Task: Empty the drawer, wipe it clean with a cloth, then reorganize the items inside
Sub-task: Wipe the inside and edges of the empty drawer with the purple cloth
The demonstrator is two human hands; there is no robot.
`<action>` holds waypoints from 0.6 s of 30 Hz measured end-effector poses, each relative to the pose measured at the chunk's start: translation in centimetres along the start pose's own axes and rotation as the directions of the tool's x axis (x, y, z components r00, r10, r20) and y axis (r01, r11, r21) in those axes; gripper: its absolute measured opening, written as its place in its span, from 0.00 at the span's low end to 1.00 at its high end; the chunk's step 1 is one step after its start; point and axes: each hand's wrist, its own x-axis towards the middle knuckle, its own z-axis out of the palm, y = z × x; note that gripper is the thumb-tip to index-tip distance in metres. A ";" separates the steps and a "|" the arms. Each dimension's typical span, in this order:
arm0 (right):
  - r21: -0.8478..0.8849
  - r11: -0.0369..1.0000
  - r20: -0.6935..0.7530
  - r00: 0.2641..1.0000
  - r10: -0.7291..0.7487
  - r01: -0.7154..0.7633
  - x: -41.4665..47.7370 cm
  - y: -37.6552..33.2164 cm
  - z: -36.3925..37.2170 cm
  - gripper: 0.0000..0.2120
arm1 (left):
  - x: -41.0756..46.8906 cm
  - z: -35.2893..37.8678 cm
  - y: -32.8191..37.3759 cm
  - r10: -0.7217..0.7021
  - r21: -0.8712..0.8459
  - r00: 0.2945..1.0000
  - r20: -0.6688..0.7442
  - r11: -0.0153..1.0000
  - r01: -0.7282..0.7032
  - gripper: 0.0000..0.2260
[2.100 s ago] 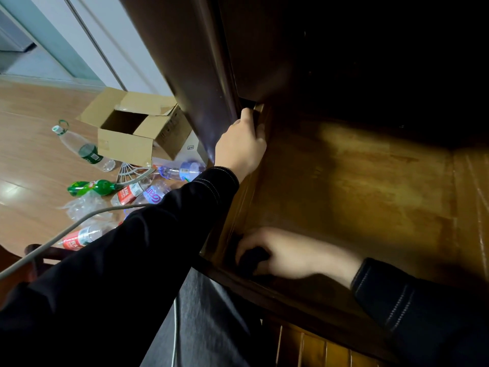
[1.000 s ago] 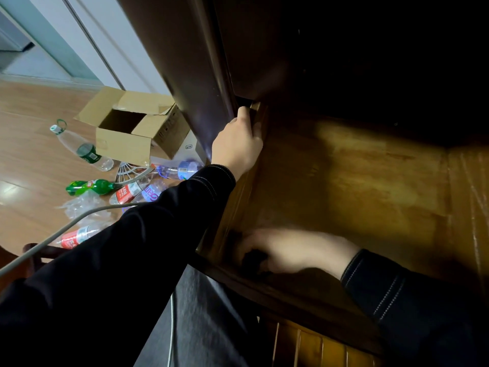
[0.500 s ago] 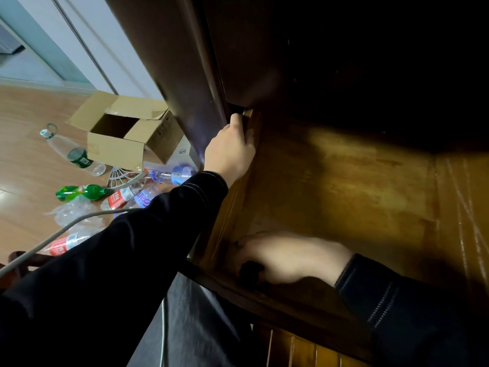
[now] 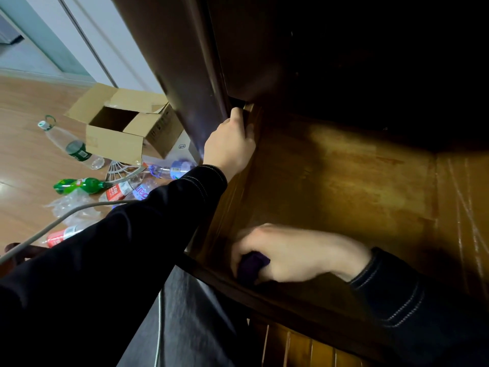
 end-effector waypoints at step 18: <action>0.138 0.990 -0.002 0.999 -0.033 0.033 -0.2 -0.9 -1.1 0.13 | 0.0 -0.2 0.1 -0.016 0.015 1.000 0.009 1.000 0.016 0.12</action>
